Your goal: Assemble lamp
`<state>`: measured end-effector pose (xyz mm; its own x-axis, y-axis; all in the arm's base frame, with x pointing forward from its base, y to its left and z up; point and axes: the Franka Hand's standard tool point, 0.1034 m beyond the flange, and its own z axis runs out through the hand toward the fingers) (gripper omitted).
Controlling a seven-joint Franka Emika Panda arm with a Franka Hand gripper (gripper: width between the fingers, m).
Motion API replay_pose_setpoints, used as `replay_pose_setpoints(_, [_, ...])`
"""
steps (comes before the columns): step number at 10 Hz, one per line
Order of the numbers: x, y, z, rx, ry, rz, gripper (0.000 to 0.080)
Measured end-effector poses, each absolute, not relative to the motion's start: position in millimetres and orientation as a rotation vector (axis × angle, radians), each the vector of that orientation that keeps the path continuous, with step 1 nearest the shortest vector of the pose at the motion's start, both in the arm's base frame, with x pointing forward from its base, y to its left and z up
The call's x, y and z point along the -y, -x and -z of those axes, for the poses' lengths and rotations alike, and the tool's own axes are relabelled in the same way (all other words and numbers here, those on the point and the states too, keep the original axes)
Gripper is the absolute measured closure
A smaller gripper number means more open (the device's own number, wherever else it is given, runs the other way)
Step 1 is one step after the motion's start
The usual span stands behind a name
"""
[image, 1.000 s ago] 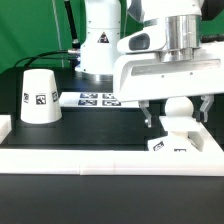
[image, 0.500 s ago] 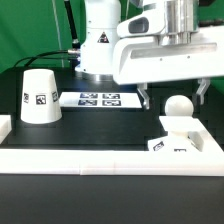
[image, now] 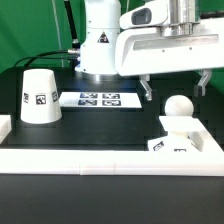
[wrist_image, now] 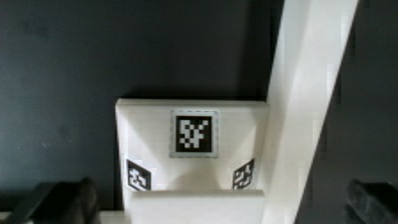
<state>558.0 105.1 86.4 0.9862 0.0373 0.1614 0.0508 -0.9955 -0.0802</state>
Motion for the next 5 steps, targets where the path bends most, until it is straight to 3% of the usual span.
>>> replay_pose_setpoints(5, [-123.5, -516.6, -71.2, -0.018, 3.050, 0.179, 0.0101])
